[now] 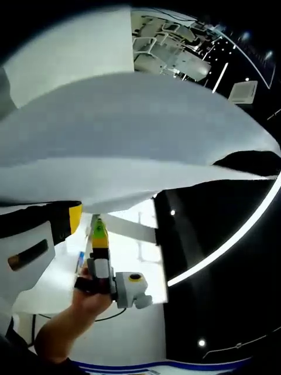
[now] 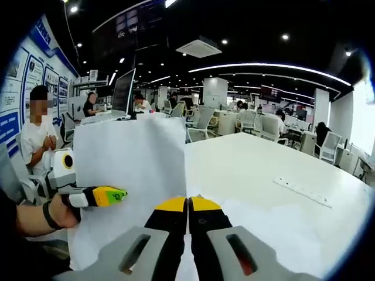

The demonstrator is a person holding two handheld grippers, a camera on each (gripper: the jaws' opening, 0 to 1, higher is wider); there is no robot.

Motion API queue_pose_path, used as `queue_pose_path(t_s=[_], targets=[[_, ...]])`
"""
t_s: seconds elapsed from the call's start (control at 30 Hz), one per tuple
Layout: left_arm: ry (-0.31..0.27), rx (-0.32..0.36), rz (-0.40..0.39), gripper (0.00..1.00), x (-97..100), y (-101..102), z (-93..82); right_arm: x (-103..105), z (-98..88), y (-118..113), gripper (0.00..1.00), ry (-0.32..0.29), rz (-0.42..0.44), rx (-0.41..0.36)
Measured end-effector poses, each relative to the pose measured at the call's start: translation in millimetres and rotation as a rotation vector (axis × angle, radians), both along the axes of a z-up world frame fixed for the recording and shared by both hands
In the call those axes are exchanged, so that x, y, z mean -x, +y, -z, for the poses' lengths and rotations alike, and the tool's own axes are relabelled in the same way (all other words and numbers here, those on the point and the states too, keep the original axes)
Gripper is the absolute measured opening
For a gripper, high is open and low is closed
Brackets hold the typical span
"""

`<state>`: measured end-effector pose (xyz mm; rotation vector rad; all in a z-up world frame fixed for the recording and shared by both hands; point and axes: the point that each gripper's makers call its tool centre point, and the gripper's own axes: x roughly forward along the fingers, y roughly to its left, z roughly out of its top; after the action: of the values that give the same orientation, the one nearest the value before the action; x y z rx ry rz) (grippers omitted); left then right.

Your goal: Organize the stack of printing papers by aligning and flattening the scattered papers on the table

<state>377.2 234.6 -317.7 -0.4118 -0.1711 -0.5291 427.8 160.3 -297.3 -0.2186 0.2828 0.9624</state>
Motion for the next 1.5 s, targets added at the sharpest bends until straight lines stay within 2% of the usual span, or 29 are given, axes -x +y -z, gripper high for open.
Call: queue_pose_path(t_s=[0.53,0.9,1.2,1.5], targets=[[0.004,0.011,-0.009,0.06,-0.1,2.3,0.1,-6.5,5.0,-8.2,0.02,0.009,0.016,-0.002],[0.011,0.011,-0.018,0.06,-0.6,2.7,1.0,-5.9,1.3,-16.3,0.16,0.031,0.042,-0.038],[0.015,0.009,-0.021,0.06,-1.1,2.7,1.6,-15.0,-0.4,-23.8,0.25,0.046,0.077,-0.066],[0.015,0.012,-0.019,0.06,-0.9,2.6,1.3,-17.7,-3.3,-28.4,0.38,0.034,0.103,-0.073]])
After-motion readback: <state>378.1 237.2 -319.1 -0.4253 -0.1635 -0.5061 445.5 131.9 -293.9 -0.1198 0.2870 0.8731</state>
